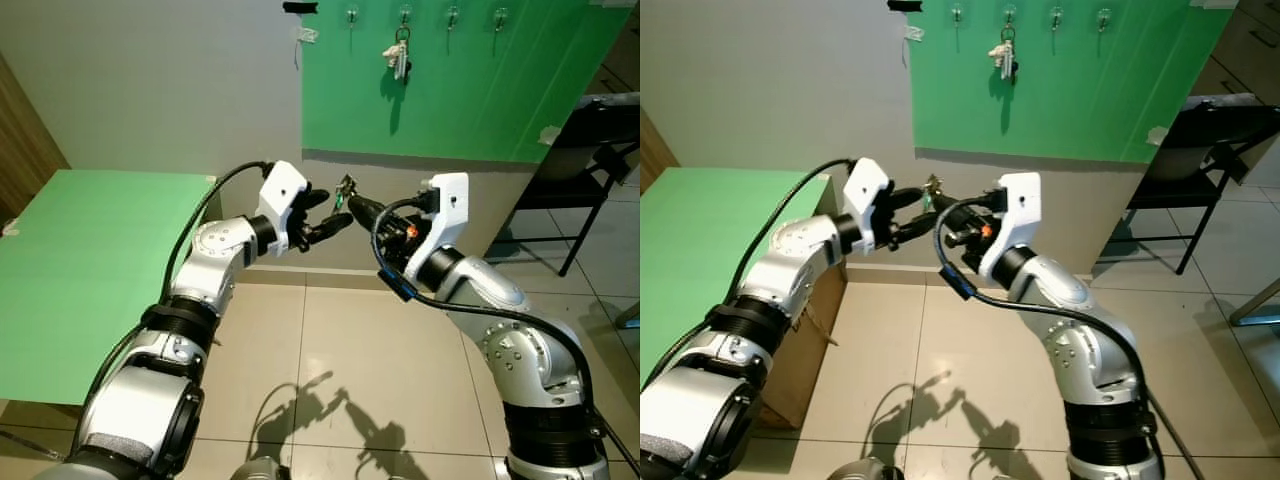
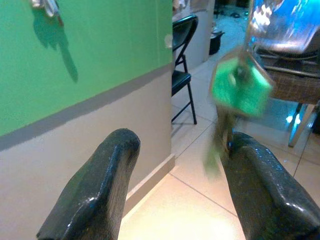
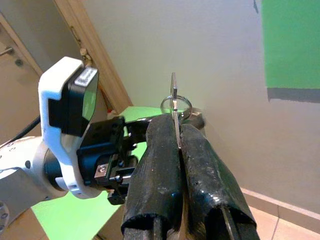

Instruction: Hang keys on a hook

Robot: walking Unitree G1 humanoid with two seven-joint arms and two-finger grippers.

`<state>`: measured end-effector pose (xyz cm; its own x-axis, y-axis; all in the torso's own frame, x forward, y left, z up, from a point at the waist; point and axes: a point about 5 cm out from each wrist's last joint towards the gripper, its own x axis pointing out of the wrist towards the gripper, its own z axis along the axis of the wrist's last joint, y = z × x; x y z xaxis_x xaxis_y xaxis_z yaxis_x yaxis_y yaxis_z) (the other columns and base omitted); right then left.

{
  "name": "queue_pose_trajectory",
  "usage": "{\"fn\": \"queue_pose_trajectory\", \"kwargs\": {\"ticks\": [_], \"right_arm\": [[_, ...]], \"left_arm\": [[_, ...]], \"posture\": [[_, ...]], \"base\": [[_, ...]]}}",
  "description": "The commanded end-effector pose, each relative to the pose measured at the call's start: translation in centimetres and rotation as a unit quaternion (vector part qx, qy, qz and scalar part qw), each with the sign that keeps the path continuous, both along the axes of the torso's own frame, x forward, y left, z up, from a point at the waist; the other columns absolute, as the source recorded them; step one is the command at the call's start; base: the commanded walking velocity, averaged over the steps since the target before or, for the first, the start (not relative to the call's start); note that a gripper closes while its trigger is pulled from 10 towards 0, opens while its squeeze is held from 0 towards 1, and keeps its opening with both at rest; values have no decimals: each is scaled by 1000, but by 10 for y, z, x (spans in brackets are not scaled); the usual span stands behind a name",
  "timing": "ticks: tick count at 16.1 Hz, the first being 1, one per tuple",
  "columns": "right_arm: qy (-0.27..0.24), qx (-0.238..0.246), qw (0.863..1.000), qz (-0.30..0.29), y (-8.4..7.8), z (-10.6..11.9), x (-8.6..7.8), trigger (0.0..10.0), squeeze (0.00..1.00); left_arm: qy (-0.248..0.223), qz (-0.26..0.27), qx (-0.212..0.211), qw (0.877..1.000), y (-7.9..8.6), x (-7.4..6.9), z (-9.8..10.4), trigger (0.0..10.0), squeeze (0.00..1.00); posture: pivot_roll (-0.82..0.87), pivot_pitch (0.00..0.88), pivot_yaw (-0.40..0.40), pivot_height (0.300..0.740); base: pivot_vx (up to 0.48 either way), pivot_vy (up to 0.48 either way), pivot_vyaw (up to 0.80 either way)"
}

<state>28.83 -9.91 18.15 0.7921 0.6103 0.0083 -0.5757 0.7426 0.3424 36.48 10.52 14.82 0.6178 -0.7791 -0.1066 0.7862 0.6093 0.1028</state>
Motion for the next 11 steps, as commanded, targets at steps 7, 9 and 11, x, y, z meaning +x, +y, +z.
{"fn": "queue_pose_trajectory", "kwargs": {"ticks": [7,9,11], "right_arm": [[-12,4,1000,14,2,8,-1,0,0],[-11,3,1000,14,2,7,-1,0,0],[-10,3,1000,15,3,7,-1,0,0]], "left_arm": [[-23,-11,-29,999,-9,6,18,10000,0],[-22,-15,-31,999,-9,6,19,10000,0],[-20,-19,-34,999,-10,6,19,10000,0]], "posture": [[-175,10,27,740],[-174,11,26,740],[-174,12,26,740]], "base": [[0,0,0],[0,0,0],[0,0,0]]}}
